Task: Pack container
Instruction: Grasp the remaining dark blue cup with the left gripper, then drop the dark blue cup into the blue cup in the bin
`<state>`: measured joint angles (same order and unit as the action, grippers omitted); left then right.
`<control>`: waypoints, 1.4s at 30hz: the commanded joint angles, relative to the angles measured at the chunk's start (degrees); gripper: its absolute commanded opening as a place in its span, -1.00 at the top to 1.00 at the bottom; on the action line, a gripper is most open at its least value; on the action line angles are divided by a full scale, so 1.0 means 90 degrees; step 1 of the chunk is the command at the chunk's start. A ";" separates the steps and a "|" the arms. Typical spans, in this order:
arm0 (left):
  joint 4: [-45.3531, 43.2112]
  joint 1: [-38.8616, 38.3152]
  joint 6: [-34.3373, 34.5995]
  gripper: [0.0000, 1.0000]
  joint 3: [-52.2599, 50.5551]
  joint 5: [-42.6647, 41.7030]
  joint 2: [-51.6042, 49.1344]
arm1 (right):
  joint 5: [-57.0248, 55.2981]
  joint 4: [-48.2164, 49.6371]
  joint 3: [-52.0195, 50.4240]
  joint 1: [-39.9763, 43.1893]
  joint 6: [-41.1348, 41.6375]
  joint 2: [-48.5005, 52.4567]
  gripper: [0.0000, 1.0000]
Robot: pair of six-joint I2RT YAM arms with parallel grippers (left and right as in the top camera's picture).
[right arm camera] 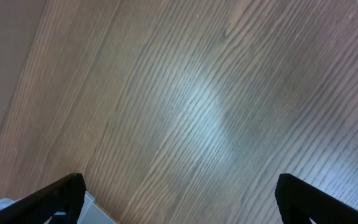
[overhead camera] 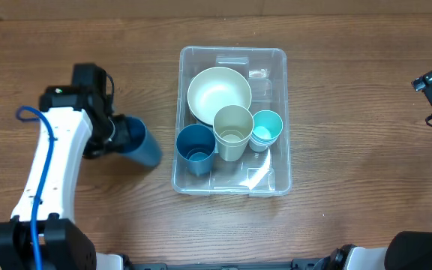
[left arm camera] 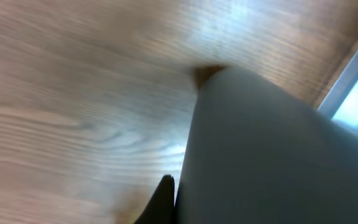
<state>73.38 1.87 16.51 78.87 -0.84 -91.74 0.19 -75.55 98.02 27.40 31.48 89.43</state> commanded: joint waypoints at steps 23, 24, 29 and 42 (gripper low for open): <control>0.2582 -0.3062 -0.0444 0.92 0.3929 0.0301 0.0194 | -0.0007 0.0024 0.0034 0.0017 0.0032 0.0002 -1.00; 0.2555 -0.3062 -0.0401 0.92 0.3791 0.0301 0.0194 | -0.0007 0.0024 0.0034 0.0017 0.0032 0.0002 -1.00; 0.2093 -0.3062 -0.0398 0.92 0.2994 0.0301 0.0182 | -0.0007 0.0024 0.0034 0.0017 0.0032 0.0002 -1.00; 0.1749 -0.2603 -0.0180 -0.56 0.4284 0.1073 0.0126 | -0.0007 0.0024 0.0034 0.0017 0.0032 0.0002 -1.00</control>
<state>87.85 -24.49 13.52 109.08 2.52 -91.00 0.21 -75.64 97.97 27.40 31.51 89.43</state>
